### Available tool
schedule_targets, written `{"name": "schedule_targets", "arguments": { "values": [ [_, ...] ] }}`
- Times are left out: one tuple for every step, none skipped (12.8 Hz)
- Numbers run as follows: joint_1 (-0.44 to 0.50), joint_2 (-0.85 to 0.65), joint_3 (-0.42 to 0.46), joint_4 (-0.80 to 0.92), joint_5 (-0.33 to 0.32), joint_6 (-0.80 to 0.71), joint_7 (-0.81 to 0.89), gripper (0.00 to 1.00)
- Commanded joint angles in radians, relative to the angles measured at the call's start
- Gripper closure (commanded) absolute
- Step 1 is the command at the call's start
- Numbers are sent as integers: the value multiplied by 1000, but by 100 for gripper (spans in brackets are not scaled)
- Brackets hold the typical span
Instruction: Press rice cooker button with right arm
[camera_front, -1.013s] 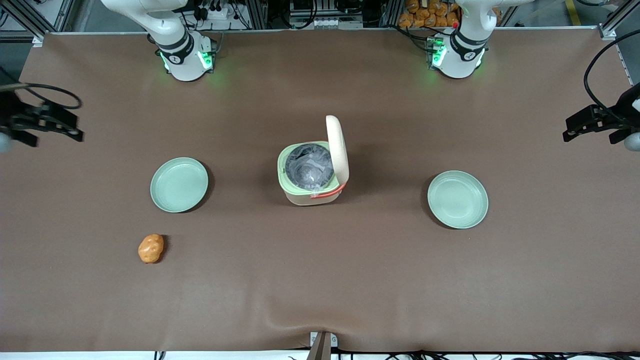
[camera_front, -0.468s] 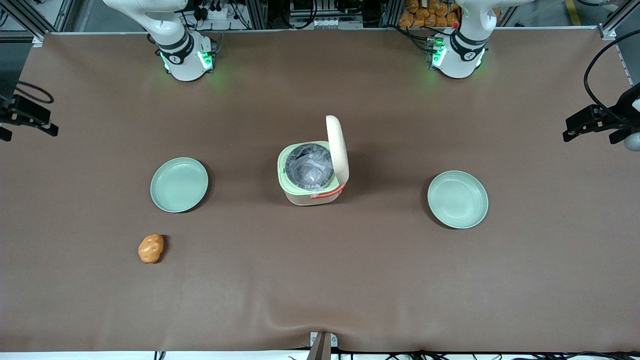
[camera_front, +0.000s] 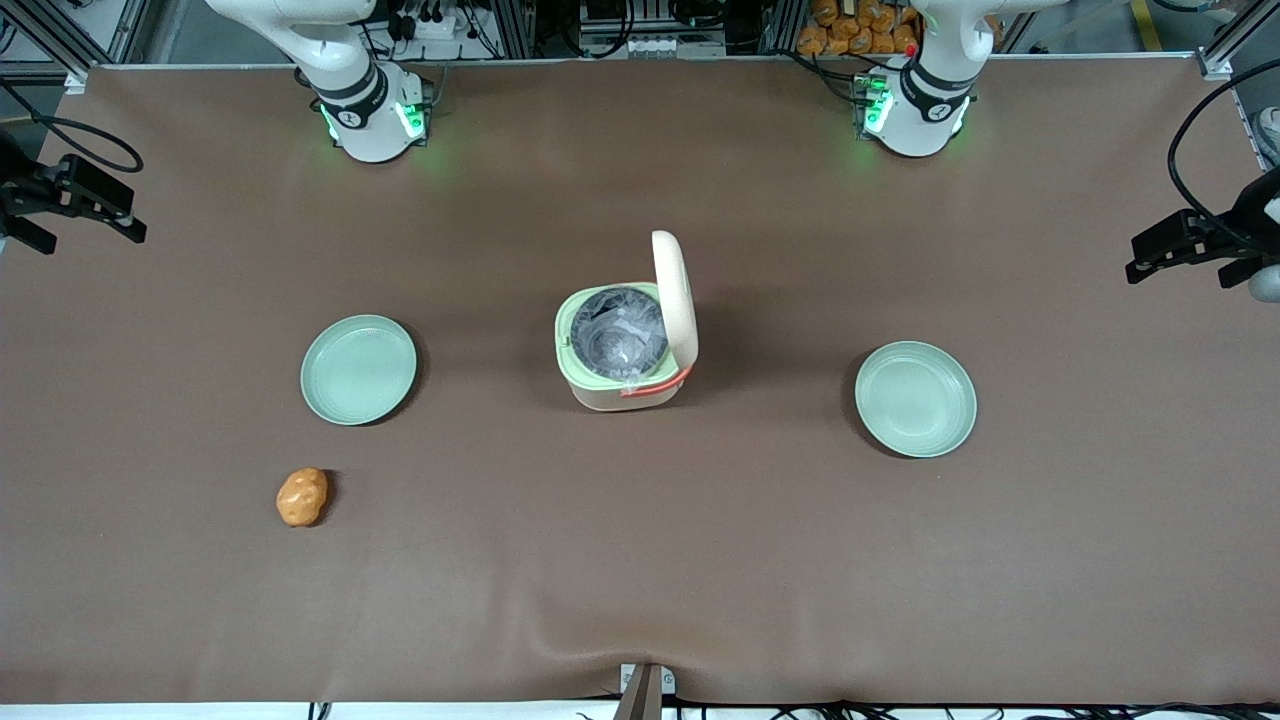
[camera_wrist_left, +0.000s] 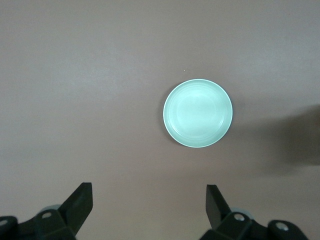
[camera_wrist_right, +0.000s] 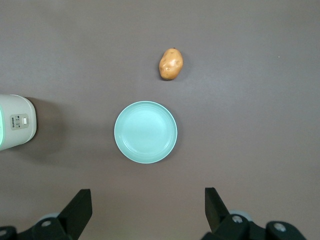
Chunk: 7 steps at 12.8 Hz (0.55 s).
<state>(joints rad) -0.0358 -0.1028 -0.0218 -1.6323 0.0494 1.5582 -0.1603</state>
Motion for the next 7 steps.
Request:
{"name": "schedule_targets", "arguments": {
  "values": [
    [4, -17, 5, -4, -3, 3, 12, 0],
    [4, -17, 5, -1, -3, -1, 12, 0],
    [4, -17, 5, 0, -5, -1, 12, 0],
    [4, -17, 5, -1, -5, -1, 12, 0],
    [4, -17, 5, -1, -5, -3, 12, 0],
    [4, -17, 5, -1, -5, -7, 12, 0],
    [4, -17, 5, -1, -5, -7, 12, 0]
  ]
}}
